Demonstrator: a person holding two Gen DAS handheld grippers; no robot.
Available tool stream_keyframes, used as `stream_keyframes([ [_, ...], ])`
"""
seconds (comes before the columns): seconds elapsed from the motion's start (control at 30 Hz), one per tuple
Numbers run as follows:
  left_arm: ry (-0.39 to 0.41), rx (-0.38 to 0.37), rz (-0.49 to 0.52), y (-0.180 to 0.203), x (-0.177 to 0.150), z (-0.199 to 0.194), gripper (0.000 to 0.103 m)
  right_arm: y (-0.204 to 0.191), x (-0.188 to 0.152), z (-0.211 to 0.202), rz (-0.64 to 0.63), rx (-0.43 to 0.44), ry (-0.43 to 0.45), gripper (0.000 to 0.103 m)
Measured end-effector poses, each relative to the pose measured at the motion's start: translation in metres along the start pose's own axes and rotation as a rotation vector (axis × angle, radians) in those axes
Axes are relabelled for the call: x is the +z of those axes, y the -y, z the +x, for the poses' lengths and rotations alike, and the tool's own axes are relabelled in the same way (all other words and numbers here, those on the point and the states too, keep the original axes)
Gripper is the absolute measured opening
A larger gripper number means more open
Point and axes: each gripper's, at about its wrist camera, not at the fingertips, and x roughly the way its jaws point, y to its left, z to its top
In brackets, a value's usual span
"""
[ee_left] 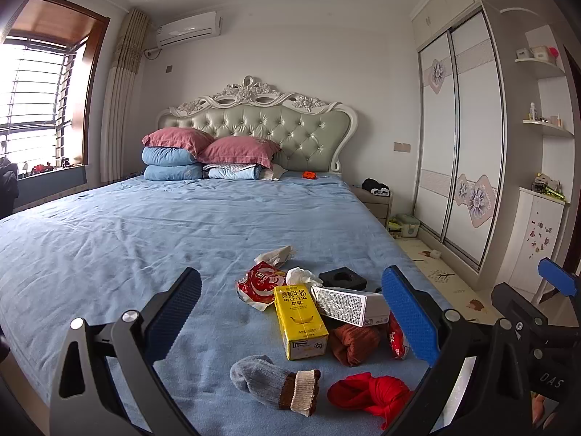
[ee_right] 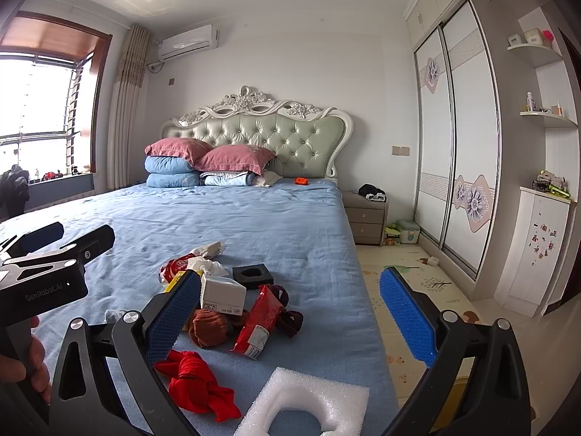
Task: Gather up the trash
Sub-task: 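Move both tools toward the pile of trash on the bed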
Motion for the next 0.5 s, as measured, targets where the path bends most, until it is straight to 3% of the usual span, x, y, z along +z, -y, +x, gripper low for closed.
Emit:
stream_keyframes([
  [0.5,-0.010,0.021,-0.009,-0.0071,-0.0019,-0.0004,0.099,-0.0049,-0.0042,0.0024,-0.009,0.018,-0.004,0.095],
])
